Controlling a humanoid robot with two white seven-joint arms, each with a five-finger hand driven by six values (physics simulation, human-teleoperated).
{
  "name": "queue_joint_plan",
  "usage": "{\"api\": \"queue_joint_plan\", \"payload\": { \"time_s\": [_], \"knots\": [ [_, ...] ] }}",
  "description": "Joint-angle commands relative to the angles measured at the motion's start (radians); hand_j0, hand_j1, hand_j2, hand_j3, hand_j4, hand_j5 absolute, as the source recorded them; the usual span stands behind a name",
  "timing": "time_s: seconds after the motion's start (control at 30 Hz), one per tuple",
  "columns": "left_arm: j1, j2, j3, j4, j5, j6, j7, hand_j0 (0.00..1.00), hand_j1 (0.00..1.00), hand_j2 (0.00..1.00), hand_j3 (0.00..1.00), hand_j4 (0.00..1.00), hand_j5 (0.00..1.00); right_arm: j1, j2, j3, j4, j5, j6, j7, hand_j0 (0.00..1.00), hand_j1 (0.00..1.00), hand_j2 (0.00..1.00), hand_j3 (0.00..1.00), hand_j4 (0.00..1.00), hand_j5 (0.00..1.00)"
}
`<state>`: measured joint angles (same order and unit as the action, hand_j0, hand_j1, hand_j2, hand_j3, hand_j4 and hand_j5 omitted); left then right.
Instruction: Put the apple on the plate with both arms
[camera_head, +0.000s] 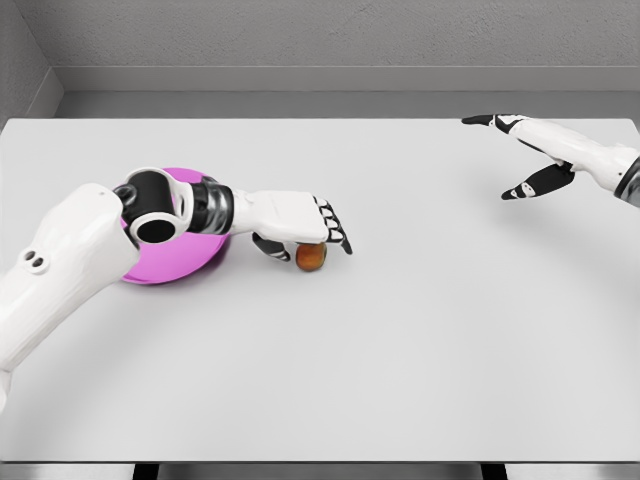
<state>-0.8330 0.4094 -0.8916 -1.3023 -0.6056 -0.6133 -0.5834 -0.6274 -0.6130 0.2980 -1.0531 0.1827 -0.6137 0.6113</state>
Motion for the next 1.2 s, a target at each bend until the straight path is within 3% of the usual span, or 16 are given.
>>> {"api": "queue_joint_plan", "payload": {
  "time_s": [0.0,0.53,0.83,1.17],
  "knots": [
    [0.000,-0.001,0.000,0.000,0.001,0.002,0.000,0.83,0.83,0.83,0.83,0.83,0.83,0.000,-0.001,0.000,-0.001,-0.008,0.003,0.000,1.00,1.00,1.00,1.00,1.00,1.00],
    [0.002,0.005,-0.012,0.002,-0.020,0.002,-0.001,0.80,0.80,0.80,0.80,0.80,0.80,0.000,0.003,0.001,-0.001,-0.008,0.003,0.000,1.00,1.00,1.00,1.00,1.00,1.00],
    [0.000,0.006,-0.021,-0.002,-0.019,0.002,0.000,0.54,0.54,0.54,0.54,0.54,0.54,0.000,0.003,0.001,-0.007,-0.008,0.003,0.000,1.00,1.00,1.00,1.00,1.00,1.00],
    [-0.011,0.016,-0.018,-0.011,-0.011,0.002,-0.001,0.40,0.40,0.40,0.40,0.40,0.40,0.000,0.004,0.001,-0.007,-0.008,0.003,0.000,1.00,1.00,1.00,1.00,1.00,1.00]
  ]
}}
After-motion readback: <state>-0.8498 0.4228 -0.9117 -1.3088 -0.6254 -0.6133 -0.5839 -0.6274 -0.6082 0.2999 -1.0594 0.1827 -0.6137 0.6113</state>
